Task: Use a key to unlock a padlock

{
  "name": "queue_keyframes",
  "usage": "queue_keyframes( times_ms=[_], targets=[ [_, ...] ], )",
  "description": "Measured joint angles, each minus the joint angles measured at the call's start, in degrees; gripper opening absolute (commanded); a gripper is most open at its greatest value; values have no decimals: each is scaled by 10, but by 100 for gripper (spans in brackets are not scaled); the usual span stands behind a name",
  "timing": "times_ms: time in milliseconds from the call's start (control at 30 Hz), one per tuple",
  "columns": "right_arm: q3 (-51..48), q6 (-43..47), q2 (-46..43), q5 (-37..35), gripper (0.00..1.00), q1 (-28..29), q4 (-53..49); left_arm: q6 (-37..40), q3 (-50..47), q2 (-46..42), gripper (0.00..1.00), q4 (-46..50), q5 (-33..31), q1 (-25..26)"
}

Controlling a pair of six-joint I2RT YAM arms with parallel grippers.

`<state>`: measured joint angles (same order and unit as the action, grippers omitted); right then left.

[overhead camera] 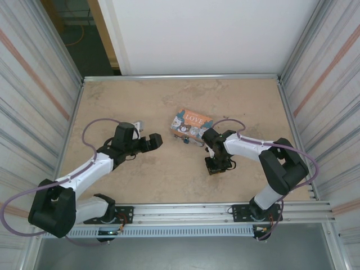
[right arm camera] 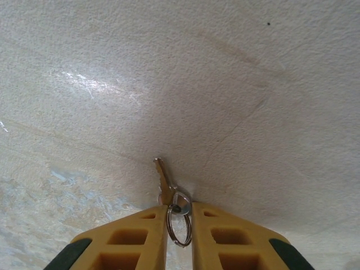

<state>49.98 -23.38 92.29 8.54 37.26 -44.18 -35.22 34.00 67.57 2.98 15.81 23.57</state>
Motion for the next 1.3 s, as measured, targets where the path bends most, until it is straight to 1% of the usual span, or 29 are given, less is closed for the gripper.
queue_keyframes(
  times_ms=[267, 367, 600, 800, 933, 1033, 1200, 1300],
  targets=[
    [2, 0, 2, 1, 6, 0, 0, 1, 0, 4, 99, 0, 0, 0],
    [3, 0, 3, 2, 0, 0, 0, 1, 0, 4, 99, 0, 0, 0],
    [-1, 0, -3, 5, 0, -2, 5, 1, 0, 3, 99, 0, 0, -3],
    [-26, -2, -28, 17, 0, -6, 52, 1, 0, -16, 99, 0, 0, -4],
    [-45, -4, -59, 21, 0, -6, 87, 1, 0, -35, 99, 0, 2, -4],
    [-53, -10, -99, 24, 0, -8, 113, 0, 0, -49, 99, -5, 7, -4],
    [-66, -29, -169, 36, 0, -10, 174, -6, 2, -63, 99, -29, 34, -4],
    [-73, -39, -201, 42, 0, -10, 210, -11, 12, -64, 95, -38, 55, -4]
  ],
)
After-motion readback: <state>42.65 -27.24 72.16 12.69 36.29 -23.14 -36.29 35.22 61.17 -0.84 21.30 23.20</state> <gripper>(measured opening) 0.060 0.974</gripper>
